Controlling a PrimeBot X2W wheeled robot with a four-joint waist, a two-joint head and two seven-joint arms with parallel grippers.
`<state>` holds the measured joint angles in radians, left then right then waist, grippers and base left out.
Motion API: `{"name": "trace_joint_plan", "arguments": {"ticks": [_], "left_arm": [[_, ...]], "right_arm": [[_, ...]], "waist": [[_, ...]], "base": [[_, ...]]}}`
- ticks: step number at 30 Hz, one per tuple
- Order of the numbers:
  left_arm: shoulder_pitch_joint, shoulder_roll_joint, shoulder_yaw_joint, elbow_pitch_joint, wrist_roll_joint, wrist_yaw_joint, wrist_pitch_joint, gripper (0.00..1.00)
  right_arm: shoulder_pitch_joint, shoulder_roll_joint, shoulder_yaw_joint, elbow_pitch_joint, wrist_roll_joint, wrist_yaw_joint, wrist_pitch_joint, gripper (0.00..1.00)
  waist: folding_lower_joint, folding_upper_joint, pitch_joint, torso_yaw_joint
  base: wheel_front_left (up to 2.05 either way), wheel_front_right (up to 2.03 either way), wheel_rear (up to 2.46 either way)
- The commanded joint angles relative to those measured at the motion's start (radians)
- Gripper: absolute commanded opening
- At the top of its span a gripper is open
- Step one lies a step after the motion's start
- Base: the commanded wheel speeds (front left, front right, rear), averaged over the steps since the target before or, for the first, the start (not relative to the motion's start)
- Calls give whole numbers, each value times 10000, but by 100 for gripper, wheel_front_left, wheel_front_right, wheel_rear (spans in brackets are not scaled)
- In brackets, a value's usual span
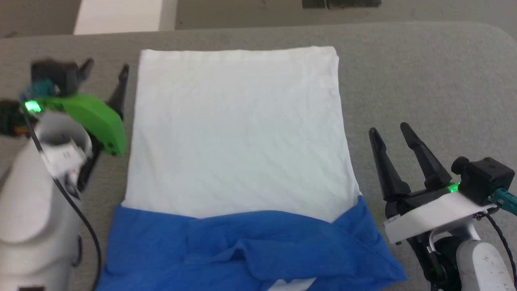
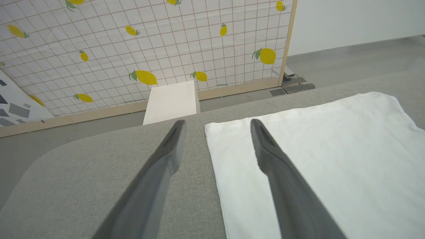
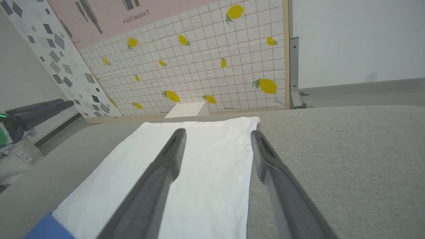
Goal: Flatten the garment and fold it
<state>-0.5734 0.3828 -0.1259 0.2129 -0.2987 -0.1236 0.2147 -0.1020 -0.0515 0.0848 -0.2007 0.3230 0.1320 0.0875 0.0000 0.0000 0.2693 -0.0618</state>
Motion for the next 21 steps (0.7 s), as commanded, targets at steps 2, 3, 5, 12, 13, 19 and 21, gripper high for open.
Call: {"name": "trace_joint_plan", "arguments": {"ticks": [2,3,5,12,13,19,21], "left_arm": [[-833,491,-271,182,-415,-66,735,100],[-1121,666,-345,254,-571,-67,1074,100],[-1707,1043,-515,387,-871,-68,1811,100],[-3281,1975,-617,628,-1282,48,4270,100],[-3446,2039,-563,635,-1316,157,4580,100],[-3959,2352,-277,522,-1421,852,5982,100],[-4007,2566,-255,418,-1254,1080,6296,100]], "right_arm": [[-158,11,-4,3,-6,-13,-82,100],[-216,12,10,0,32,-13,-97,100],[-357,12,50,13,49,-13,-149,100],[-746,12,362,121,364,-13,-471,100],[-795,12,435,136,413,-13,-518,100],[-1003,12,706,190,595,-13,-807,100],[-1054,12,753,217,617,-13,-868,100]], "waist": [[0,0,1210,-976],[0,0,1393,-1097],[0,0,1739,-1342],[0,0,2799,-2024],[0,0,2942,-2107],[0,0,3590,-2477],[0,0,3756,-2561]], "base": [[0,0,0],[0,0,0],[0,0,0],[0,0,0],[0,0,0],[0,0,0],[0,0,0]]}}
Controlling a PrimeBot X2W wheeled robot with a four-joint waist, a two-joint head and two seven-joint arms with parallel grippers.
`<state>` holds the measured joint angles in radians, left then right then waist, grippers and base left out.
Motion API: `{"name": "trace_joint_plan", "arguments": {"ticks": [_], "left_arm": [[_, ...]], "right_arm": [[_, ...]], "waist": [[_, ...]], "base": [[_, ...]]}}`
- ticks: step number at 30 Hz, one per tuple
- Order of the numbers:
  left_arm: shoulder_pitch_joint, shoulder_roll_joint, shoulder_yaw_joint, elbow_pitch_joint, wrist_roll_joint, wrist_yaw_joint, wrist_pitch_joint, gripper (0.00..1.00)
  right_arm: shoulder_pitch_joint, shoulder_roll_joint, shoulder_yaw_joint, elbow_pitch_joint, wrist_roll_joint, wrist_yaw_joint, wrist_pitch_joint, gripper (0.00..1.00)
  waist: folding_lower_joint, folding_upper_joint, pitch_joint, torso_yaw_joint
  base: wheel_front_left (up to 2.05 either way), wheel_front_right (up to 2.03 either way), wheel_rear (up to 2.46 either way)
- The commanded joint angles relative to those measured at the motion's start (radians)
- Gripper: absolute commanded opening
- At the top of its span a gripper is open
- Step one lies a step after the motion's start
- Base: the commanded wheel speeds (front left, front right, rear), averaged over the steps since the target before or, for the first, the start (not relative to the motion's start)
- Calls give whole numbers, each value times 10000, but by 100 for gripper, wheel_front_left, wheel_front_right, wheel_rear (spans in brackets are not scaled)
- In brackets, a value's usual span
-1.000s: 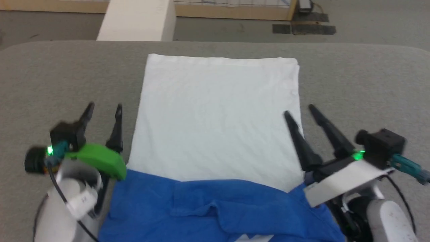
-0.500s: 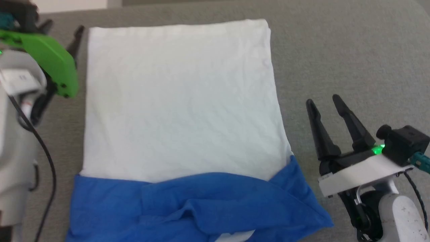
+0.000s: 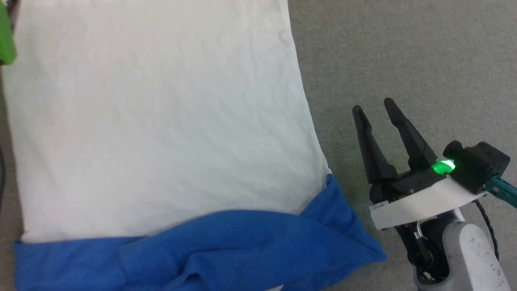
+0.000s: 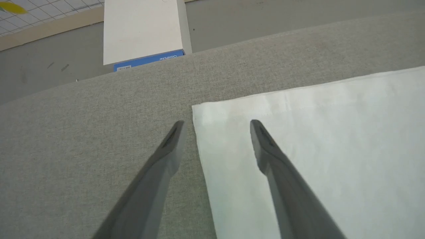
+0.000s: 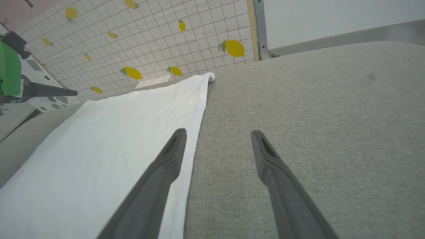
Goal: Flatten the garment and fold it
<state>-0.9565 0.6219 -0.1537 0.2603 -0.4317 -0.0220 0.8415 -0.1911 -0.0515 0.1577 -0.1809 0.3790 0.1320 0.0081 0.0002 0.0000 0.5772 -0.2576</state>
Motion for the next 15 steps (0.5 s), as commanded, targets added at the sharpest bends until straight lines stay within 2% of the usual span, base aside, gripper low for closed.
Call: {"name": "trace_joint_plan", "arguments": {"ticks": [1,12,13,14,15], "left_arm": [[-208,270,31,-140,190,158,50,100],[58,795,95,-452,560,1092,1440,100],[95,834,104,-503,556,1132,1549,97],[131,873,136,-569,544,1187,1633,41],[169,899,152,-622,522,1204,1685,27]], "right_arm": [[-182,12,39,30,64,-13,-99,100],[-417,12,229,230,94,-13,-187,100],[-434,12,248,235,96,-13,-183,100],[-456,12,260,240,97,-13,-181,100],[-473,12,262,246,88,-13,-177,100]], "waist": [[-2,0,744,-627],[-2,0,1160,-659],[-2,0,1171,-654],[-2,0,1185,-647],[-2,0,1192,-638]], "base": [[0,0,0],[0,0,0],[0,0,0],[0,0,0],[0,0,0]]}}
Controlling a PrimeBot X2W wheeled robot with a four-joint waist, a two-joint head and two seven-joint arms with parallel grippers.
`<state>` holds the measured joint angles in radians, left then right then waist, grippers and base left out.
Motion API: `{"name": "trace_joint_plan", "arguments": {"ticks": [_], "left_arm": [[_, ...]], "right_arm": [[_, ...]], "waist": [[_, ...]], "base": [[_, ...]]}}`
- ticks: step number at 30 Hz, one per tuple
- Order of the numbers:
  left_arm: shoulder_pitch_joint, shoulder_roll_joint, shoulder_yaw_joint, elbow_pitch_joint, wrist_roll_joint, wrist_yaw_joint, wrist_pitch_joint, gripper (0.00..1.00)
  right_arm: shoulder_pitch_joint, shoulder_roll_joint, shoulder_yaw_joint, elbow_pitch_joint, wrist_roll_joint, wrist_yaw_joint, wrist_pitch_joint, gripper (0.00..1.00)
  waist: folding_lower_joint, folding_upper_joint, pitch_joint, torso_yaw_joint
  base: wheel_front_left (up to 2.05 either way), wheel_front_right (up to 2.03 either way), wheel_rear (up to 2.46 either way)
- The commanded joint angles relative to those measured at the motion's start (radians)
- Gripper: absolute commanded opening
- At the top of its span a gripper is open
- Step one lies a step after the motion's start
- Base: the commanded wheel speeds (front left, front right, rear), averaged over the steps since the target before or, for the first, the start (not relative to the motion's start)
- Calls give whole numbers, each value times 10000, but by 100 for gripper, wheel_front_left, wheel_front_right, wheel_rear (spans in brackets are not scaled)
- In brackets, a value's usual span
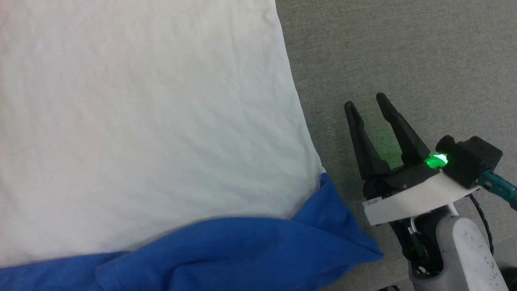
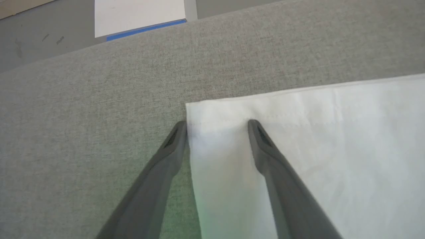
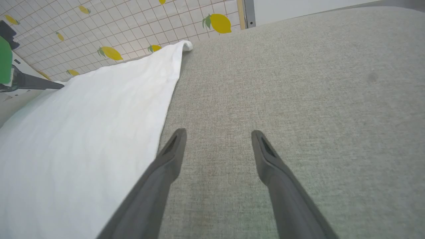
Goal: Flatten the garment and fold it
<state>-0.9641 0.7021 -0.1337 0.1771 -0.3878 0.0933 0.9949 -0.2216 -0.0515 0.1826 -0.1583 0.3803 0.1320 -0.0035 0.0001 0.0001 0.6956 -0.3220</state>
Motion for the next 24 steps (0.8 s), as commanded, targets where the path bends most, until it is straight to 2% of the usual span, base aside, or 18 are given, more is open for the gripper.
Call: {"name": "trace_joint_plan", "arguments": {"ticks": [1,8,15,19,24], "left_arm": [[291,137,-33,140,62,49,178,0],[334,-29,-69,-120,-93,-112,-419,0],[-76,-626,-431,-2,-252,-464,-1202,0],[-306,-941,-725,104,-245,-682,-1590,0],[-538,-1332,-991,216,-293,-914,-2142,0]], "right_arm": [[-188,12,9,30,62,-13,-49,100],[-959,12,-69,-83,-283,-13,153,100],[-3887,-87,-92,421,-1002,-13,1089,100],[-5833,-117,-231,1769,-941,-13,2226,100],[-7870,-50,-544,4170,-887,-13,4103,100]], "waist": [[-1,-1,16,24],[-1,-1,34,309],[-1,-1,-6,911],[-1,-1,25,1302],[-1,-1,128,1757]], "base": [[0,0,0],[0,0,0],[0,0,0],[0,0,0],[0,0,0]]}}
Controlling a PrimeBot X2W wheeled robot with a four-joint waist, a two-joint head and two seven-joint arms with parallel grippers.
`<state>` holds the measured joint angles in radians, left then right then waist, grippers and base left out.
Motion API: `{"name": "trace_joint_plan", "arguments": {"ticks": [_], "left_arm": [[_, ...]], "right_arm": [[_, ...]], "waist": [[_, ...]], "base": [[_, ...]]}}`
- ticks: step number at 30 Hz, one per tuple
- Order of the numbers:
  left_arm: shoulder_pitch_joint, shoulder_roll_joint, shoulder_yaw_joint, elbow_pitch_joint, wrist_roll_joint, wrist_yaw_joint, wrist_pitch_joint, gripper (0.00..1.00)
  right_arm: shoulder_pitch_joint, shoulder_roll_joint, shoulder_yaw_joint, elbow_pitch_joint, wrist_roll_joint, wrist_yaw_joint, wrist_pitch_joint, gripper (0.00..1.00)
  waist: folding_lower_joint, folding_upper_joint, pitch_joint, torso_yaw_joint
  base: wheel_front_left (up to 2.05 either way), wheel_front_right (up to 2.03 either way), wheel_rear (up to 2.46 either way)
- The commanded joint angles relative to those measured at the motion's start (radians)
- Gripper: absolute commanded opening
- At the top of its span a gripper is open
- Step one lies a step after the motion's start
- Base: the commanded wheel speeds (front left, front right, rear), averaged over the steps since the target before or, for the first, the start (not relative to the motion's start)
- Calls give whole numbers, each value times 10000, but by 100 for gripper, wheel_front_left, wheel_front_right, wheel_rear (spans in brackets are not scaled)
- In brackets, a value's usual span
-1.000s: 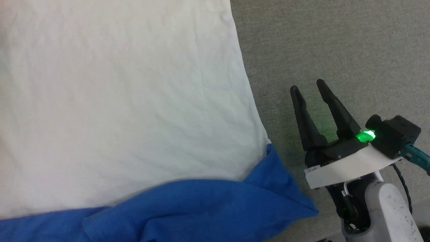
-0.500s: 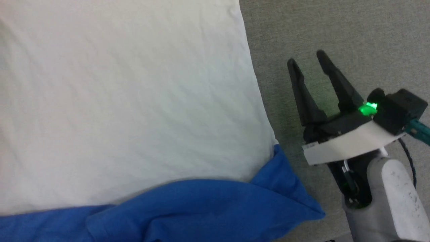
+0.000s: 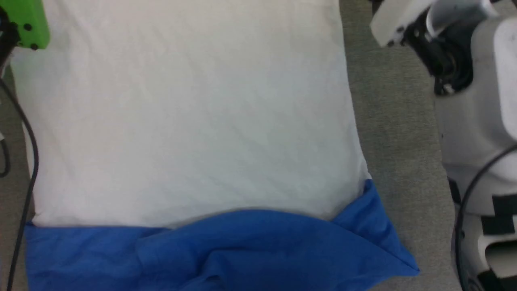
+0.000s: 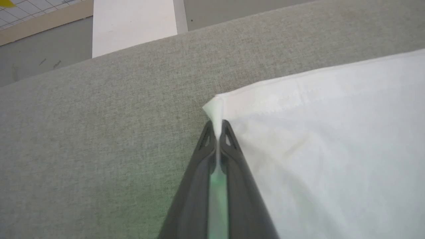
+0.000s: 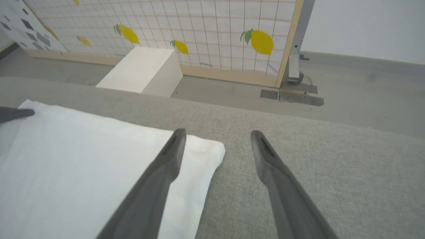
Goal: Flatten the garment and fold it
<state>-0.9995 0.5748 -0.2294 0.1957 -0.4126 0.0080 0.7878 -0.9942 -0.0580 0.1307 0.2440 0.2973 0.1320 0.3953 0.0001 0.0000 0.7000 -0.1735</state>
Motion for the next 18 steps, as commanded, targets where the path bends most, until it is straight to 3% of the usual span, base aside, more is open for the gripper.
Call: {"name": "trace_joint_plan", "arguments": {"ticks": [1,12,13,14,15,16,17,18], "left_arm": [[-227,-141,-92,49,-55,-107,-169,0],[-780,-931,-684,643,-24,-584,-1435,0],[-794,-961,-706,719,-27,-604,-1516,0],[-813,-992,-731,803,-28,-628,-1619,0],[-833,-1006,-749,858,-21,-651,-1714,0],[-861,-1039,-765,925,-52,-697,-1831,0],[-888,-1058,-787,969,-75,-754,-1951,0],[-934,-1067,-777,1032,-73,-787,-2167,0]], "right_arm": [[-419,21,-40,542,-146,-13,433,100],[-2271,-13,-562,3764,-1356,-13,3358,100],[-2319,-7,-608,3921,-1464,-13,3596,87],[-2372,0,-650,4069,-1578,-13,3863,42],[-2408,7,-668,4155,-1625,-13,4060,34],[-2443,17,-698,4214,-1631,-13,4267,13],[-2468,23,-709,4209,-1654,-13,4357,0],[-2498,26,-667,4151,-1743,-13,4364,0]], "waist": [[-1,0,99,372],[-1,0,224,1238],[-1,0,220,1261],[-1,0,214,1287],[-1,0,216,1303],[-1,0,225,1323],[-1,0,230,1335],[-1,0,232,1338]], "base": [[0,0,0],[0,0,0],[0,0,0],[0,0,0],[0,0,0],[0,0,0],[0,0,0],[0,0,0]]}}
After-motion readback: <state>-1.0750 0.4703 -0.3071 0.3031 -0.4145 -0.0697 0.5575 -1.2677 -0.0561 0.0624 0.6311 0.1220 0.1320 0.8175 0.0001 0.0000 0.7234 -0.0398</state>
